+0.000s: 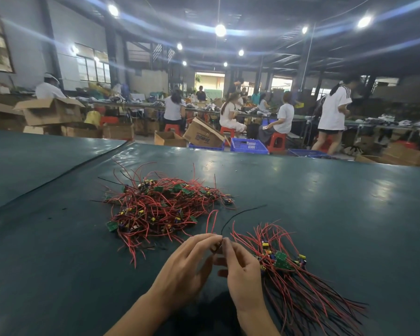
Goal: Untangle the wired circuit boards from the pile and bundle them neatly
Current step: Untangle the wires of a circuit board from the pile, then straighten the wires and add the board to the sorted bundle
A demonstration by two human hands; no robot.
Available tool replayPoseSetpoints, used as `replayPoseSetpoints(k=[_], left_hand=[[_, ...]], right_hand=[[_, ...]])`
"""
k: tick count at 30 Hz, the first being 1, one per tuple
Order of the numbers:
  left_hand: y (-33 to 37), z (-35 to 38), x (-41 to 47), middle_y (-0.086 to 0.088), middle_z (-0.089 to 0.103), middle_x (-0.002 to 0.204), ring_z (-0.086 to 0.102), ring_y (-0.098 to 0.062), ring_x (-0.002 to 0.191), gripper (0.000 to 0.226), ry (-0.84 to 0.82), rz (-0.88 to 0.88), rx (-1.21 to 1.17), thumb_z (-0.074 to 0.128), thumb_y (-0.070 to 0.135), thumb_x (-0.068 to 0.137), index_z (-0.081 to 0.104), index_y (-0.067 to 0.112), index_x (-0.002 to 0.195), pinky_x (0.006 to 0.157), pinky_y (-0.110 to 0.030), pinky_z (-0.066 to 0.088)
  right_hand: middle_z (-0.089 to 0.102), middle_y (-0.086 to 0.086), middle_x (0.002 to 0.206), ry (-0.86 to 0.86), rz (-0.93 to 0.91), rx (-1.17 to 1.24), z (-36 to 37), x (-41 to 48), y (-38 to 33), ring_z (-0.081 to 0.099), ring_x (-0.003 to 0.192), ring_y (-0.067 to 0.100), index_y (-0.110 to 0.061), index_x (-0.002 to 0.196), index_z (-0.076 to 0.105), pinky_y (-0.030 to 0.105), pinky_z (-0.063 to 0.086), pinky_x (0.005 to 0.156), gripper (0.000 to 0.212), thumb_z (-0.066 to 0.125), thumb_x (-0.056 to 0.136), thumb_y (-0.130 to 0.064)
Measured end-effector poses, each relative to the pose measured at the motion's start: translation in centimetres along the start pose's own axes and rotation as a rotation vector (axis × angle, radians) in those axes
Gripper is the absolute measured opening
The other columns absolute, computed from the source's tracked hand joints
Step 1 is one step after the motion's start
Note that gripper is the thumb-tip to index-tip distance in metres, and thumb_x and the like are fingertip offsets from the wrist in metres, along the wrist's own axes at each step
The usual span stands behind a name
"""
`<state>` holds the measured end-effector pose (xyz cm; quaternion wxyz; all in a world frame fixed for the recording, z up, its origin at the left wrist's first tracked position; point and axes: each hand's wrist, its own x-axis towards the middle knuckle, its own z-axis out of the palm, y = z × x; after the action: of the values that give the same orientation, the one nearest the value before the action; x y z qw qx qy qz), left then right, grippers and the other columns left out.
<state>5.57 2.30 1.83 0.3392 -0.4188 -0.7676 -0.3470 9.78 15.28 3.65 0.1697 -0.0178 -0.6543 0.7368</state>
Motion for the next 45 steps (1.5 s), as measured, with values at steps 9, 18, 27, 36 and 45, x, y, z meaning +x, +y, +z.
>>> replayPoseSetpoints(k=[9, 18, 27, 36, 45], left_hand=[[1.0, -0.4, 0.1, -0.003, 0.057, 0.120, 0.060, -0.012, 0.109, 0.035, 0.117, -0.043, -0.158, 0.068, 0.005, 0.079, 0.052, 0.017, 0.108, 0.085, -0.025, 0.052], [2.3, 0.4, 0.8, 0.002, 0.073, 0.084, 0.068, -0.009, 0.074, 0.018, 0.170, -0.734, -0.595, 0.067, 0.032, 0.083, 0.071, 0.019, 0.094, 0.064, -0.017, 0.051], [1.8, 0.4, 0.9, -0.007, 0.070, 0.076, 0.066, -0.015, 0.069, 0.018, 0.279, -0.893, -0.689, 0.052, 0.016, 0.095, 0.063, 0.005, 0.085, 0.060, -0.022, 0.053], [2.4, 0.3, 1.3, -0.008, 0.068, 0.075, 0.064, -0.021, 0.059, 0.036, 0.167, -1.154, -1.021, 0.065, 0.041, 0.075, 0.056, 0.009, 0.086, 0.048, -0.027, 0.049], [2.5, 0.1, 1.4, -0.011, 0.069, 0.068, 0.063, -0.015, 0.053, 0.036, 0.005, -1.145, -1.046, 0.064, 0.039, 0.079, 0.075, 0.005, 0.081, 0.049, -0.021, 0.049]], right_hand=[[0.073, 0.008, 0.077, 0.028, 0.255, 0.172, -0.2, 0.3, 0.0, 0.065, 0.068, 0.023, -0.014, 0.076, 0.072, 0.031, 0.051, 0.059, 0.018, 0.063, 0.090, -0.010], [0.065, 0.003, 0.064, -0.003, 0.227, 0.121, -0.1, -0.2, 0.1, 0.053, 0.050, 0.014, -0.015, 0.077, 0.066, 0.025, 0.044, 0.042, 0.015, 0.062, 0.090, -0.008], [0.066, 0.003, 0.064, 0.089, 0.215, 0.103, -0.1, 0.1, 0.7, 0.061, 0.056, 0.014, -0.016, 0.076, 0.064, 0.027, 0.048, 0.046, 0.014, 0.067, 0.089, -0.019], [0.072, 0.000, 0.070, 0.058, 0.121, 0.113, 0.3, -0.1, 0.6, 0.065, 0.063, 0.012, -0.029, 0.075, 0.075, 0.026, 0.053, 0.057, 0.010, 0.071, 0.082, -0.022], [0.073, 0.014, 0.077, 0.073, 0.152, 0.118, 0.3, 0.2, 1.1, 0.070, 0.069, 0.021, -0.012, 0.072, 0.072, 0.034, 0.059, 0.064, 0.015, 0.068, 0.086, -0.011]])
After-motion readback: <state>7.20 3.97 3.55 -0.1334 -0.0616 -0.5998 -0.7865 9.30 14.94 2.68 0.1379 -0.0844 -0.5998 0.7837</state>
